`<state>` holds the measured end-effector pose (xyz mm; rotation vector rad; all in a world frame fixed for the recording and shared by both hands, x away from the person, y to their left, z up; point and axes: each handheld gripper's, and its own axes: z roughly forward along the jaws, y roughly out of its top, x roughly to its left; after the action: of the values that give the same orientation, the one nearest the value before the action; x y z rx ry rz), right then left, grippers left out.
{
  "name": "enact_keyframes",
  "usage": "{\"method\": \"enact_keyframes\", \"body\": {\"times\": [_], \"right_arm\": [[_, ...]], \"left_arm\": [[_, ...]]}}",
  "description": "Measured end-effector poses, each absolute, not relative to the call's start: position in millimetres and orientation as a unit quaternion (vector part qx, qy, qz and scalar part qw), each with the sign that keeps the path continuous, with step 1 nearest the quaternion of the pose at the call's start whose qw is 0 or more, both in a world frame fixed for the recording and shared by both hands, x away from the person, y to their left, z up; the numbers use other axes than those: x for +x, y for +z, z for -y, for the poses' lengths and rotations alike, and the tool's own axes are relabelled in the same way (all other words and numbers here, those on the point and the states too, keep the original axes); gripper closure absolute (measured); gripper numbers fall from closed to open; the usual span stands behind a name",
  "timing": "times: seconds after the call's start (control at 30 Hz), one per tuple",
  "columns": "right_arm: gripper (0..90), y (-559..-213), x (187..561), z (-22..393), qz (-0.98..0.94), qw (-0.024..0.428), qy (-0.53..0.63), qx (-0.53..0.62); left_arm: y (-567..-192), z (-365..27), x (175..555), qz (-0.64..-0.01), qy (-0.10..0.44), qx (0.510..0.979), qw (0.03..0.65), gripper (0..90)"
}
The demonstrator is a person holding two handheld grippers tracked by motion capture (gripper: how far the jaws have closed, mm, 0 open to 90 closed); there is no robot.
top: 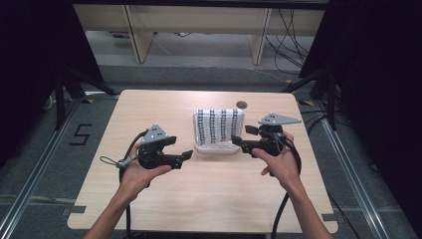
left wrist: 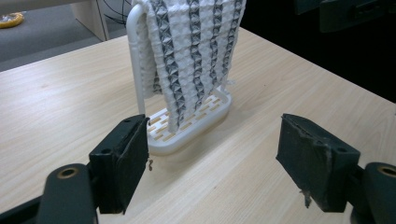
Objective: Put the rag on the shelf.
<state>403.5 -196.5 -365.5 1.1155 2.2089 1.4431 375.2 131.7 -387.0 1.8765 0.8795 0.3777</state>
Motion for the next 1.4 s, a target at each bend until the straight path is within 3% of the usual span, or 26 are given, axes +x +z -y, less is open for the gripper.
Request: {"method": "enact_keyframes", "body": {"times": [0.03, 0.67, 1.4], "right_arm": [[33.1, -366.4, 405.2, 199.4, -0.770, 0.155, 0.493, 0.375], [25.0, -393.7, 389.7, 207.5, -0.783, 0.134, 0.478, 0.375], [23.7, -417.2, 361.1, 196.1, -0.793, 0.121, 0.466, 0.372]], "left_arm": [[-387.7, -132.1, 375.2, -0.363, 0.156, 0.774, 0.494, 24.1], [-407.1, -139.4, 360.3, -0.356, 0.154, 0.784, 0.485, 23.9], [-431.9, -152.3, 334.6, -0.351, 0.146, 0.791, 0.479, 23.4]]}}
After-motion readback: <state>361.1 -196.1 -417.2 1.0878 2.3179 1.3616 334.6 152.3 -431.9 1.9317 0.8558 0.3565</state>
